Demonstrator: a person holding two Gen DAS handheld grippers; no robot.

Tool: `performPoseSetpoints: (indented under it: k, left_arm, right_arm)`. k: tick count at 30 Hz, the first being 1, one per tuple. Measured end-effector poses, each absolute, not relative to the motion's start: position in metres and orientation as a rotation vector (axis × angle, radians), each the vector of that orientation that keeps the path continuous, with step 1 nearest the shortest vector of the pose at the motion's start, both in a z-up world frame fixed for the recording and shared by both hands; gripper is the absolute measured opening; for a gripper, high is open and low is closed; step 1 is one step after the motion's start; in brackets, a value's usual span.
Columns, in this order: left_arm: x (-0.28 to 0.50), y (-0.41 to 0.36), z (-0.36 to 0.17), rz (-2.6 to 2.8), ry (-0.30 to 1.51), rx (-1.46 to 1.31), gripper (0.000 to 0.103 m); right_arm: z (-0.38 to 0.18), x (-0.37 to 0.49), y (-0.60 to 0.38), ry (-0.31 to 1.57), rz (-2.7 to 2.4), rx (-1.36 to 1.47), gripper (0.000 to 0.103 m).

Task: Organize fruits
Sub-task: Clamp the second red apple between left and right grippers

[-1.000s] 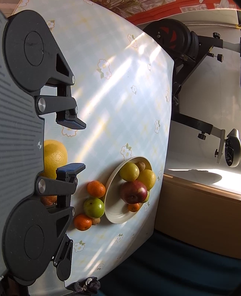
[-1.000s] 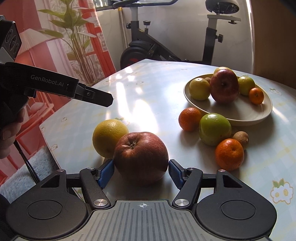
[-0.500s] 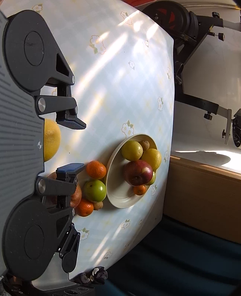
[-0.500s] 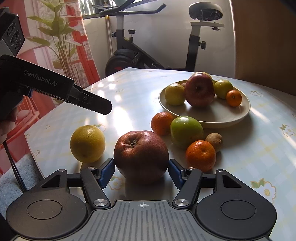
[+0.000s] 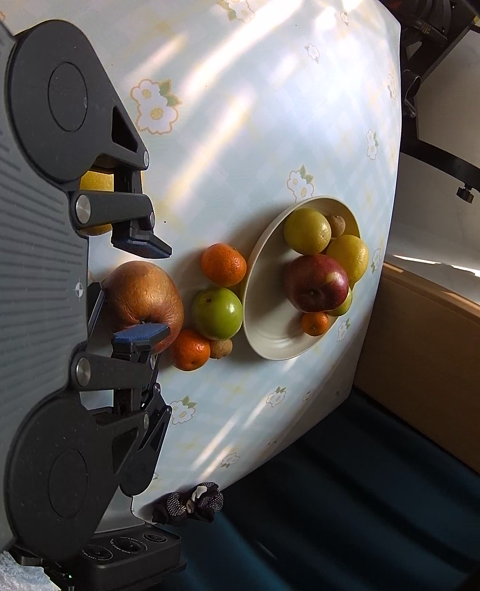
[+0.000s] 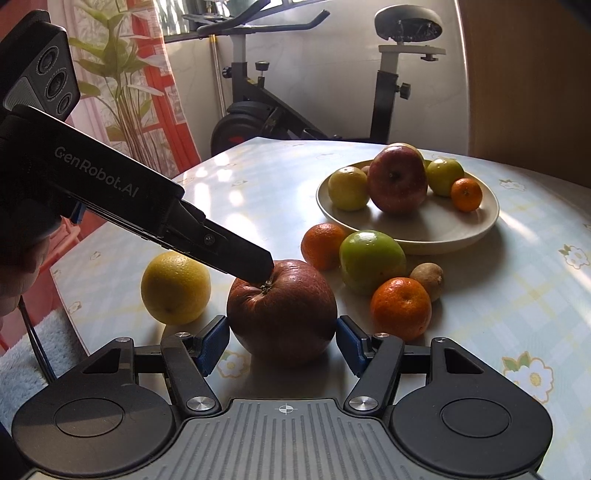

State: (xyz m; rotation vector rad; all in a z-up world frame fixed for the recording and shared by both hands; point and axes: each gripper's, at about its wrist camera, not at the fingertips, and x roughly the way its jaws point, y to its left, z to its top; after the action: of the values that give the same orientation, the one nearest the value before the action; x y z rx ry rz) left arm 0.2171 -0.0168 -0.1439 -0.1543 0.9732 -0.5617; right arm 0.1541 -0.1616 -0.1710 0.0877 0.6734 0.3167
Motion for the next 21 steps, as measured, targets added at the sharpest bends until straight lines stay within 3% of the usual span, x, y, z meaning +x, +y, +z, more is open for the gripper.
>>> performPoseSetpoints:
  k: [21]
  left_arm:
    - [0.231, -0.018, -0.156, -0.583, 1.007, -0.277, 0.041]
  right_arm:
    - [-0.172, 0.153, -0.164, 0.661, 0.275, 0.04, 0.058]
